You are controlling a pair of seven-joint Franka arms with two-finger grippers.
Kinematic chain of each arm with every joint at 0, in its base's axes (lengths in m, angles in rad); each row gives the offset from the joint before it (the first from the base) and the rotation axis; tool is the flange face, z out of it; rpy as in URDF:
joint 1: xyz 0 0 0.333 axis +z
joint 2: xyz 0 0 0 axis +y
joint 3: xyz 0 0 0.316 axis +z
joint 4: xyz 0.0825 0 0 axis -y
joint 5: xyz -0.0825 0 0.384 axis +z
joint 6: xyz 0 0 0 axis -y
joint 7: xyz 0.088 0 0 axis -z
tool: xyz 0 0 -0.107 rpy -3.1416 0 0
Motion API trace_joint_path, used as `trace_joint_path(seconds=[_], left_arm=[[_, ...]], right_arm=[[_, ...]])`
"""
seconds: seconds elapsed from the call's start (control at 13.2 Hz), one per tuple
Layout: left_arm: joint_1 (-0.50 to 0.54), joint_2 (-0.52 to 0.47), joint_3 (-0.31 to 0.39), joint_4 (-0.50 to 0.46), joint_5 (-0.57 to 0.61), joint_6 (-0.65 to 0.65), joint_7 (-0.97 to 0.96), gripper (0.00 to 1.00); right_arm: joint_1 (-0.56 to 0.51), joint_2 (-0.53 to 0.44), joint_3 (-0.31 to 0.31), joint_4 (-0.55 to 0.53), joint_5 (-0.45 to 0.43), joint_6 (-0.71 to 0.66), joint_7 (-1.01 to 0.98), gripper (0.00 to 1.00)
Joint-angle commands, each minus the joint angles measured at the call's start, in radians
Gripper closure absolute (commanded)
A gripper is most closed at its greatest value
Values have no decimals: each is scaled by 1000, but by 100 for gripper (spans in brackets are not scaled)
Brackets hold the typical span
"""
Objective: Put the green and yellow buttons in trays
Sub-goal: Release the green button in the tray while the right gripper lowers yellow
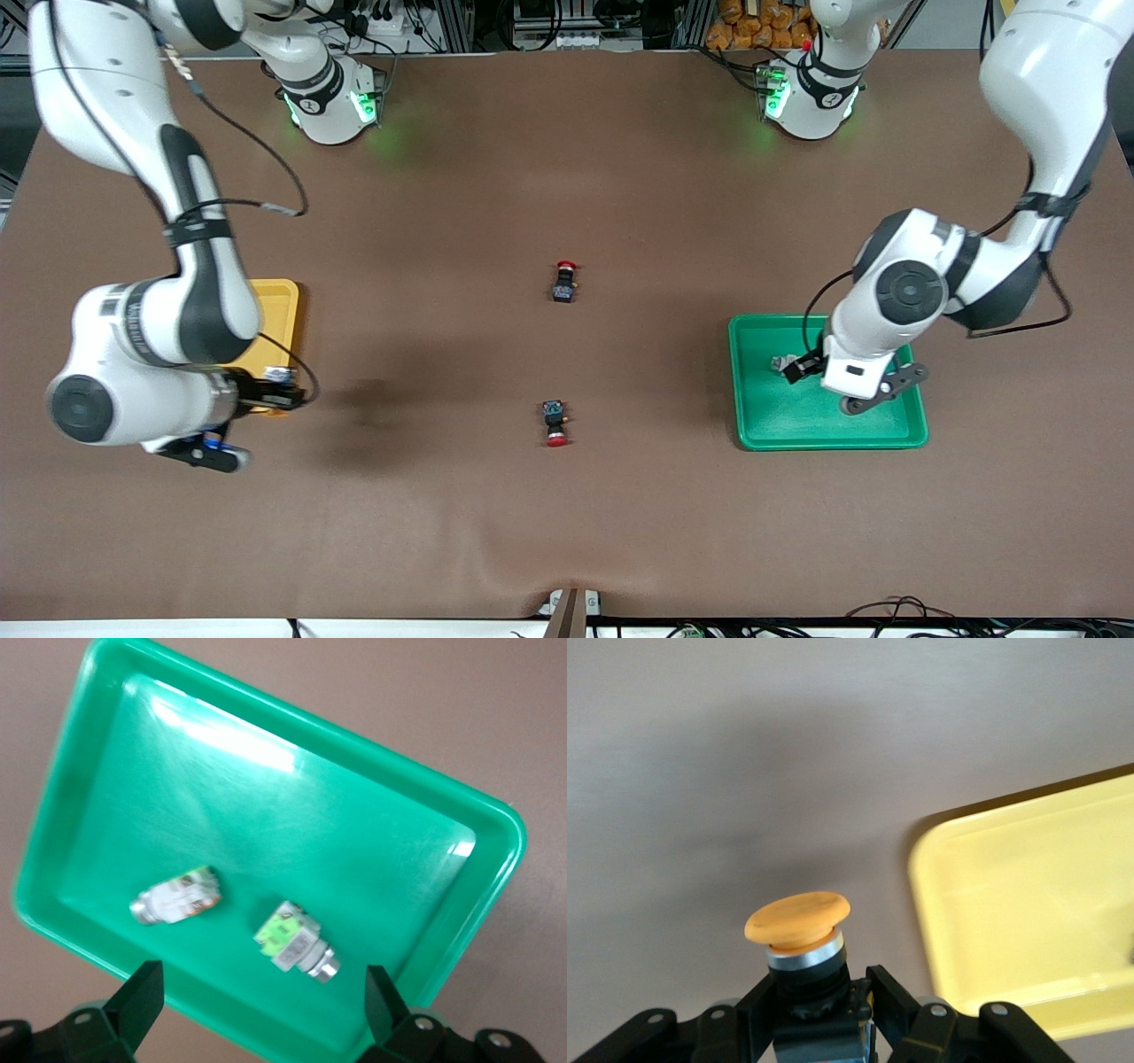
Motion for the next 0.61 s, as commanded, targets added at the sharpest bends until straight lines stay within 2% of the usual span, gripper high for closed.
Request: trace_joint_path(seconds=[0.0,0.15,0.38,0.53], left_arm=[[49,-11,-65,104,4,-156,108,0],[61,-18,-100,197,-40,-278,147,0],[70,-25,-166,379,-62,-508,308,0],[108,-44,-200,434,-102,-524,371,0]], right_arm=[[-78,-168,18,-361,-2,220,-111,100],[-126,-215,17,-471,-2,294,-220,100],[-244,-196,15,-514,-4,377,-396,100],[-267,-172,15,-546,-4,425,-421,100]])
